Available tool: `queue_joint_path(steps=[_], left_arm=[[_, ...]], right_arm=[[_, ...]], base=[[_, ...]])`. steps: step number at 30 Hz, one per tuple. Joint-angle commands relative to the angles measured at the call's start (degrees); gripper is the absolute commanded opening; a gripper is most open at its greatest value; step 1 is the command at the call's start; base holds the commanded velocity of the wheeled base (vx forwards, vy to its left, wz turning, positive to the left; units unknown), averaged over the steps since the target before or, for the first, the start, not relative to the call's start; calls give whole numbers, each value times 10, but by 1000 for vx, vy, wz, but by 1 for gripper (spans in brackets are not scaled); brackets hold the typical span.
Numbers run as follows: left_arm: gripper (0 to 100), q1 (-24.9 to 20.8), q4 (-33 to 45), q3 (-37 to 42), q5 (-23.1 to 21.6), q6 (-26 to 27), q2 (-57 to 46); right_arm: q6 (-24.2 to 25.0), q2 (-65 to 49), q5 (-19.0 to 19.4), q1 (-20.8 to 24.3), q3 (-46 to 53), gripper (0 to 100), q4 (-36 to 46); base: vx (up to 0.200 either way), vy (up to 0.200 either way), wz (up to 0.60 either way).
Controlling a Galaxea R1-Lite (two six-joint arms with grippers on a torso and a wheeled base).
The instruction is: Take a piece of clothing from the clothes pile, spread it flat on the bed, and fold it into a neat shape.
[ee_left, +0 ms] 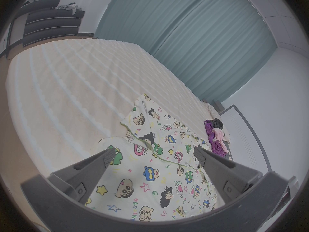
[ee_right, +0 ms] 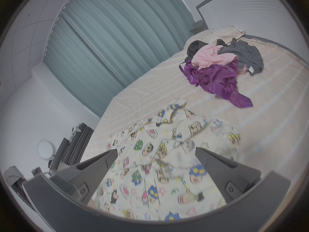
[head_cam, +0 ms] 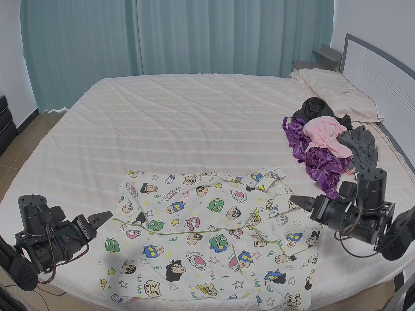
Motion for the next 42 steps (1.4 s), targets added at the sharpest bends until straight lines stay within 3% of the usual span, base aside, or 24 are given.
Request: queue_joint_path(steps=[1,12,16,20,29,34,42], left_arm=[[100,-15,-3,16,0,-1,-17],[100,-20,-4,16,-1,-8,-11],[100,-28,-4,16,-1,-19,-11],[100,-33,-5,14,0,-24,-11],[100,-34,-5,14,0,-35,-13],[100,-33,-5,16,0,-34,-15],[100,-33,-5,19,1,-34,-14]], right_arm=[[0,108,-1,-15,-107,100,24],[21,306,-5,-22,-315,100,61],[38,348,-5,-19,-378,100,118],[67,376,-5,-20,-433,100,147],[67,423,-6,-20,-490,100,164],[66,452,1,-41,-615,100,193],[66,452,4,-45,-724,100,191]], base=[[0,0,0],[0,0,0],[0,0,0],[0,0,0],[0,0,0],[0,0,0],[0,0,0]])
